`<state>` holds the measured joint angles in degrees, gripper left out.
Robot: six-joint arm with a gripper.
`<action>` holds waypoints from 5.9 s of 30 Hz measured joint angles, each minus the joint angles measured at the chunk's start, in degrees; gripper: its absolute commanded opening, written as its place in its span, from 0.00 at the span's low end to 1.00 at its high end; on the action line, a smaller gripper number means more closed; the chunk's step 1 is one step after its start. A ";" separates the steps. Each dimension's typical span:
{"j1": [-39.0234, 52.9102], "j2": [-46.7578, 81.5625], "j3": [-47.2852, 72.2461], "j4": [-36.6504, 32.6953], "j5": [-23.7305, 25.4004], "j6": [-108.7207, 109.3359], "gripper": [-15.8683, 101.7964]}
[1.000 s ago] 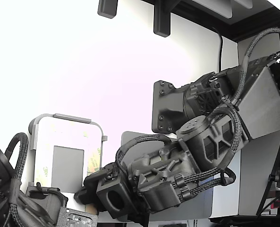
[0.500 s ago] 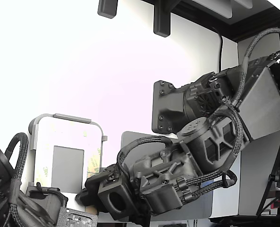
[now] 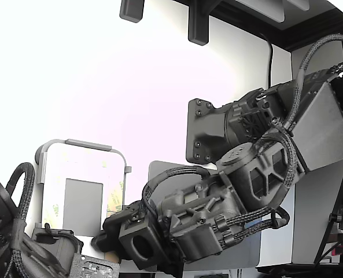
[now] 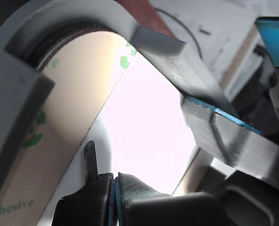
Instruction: Peel off protective film from adhesive tape.
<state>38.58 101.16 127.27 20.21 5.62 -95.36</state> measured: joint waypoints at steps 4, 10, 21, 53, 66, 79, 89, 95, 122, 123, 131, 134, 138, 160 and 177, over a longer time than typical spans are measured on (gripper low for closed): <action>-0.26 -0.09 0.00 -0.18 -0.18 -0.26 0.06; -0.35 -0.09 0.00 -0.35 -0.26 -0.26 0.06; -0.35 -0.09 0.44 -0.79 -0.26 0.26 0.06; 0.26 0.35 0.97 -0.44 0.35 1.93 0.06; 0.53 0.79 1.85 -1.05 0.00 2.29 0.06; 0.53 0.70 1.76 -1.32 -1.05 2.29 0.06; 0.88 0.09 1.05 -0.97 -1.23 2.46 0.06; 1.23 -0.18 0.53 -0.62 -1.14 2.64 0.06; 3.25 -2.46 -2.02 0.00 -0.18 4.22 0.06; 3.34 -2.55 -2.11 0.00 -0.18 4.22 0.06; 3.69 -2.90 -2.64 0.44 0.09 4.57 0.06; 3.96 -3.25 -3.16 0.70 0.44 4.66 0.06; 4.22 -3.52 -3.87 1.41 0.53 4.83 0.06; 4.75 -3.87 -5.36 3.52 1.05 4.92 0.06; 4.22 -3.34 -3.87 1.41 0.35 3.25 0.06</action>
<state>42.80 97.82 123.40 21.62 5.98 -92.11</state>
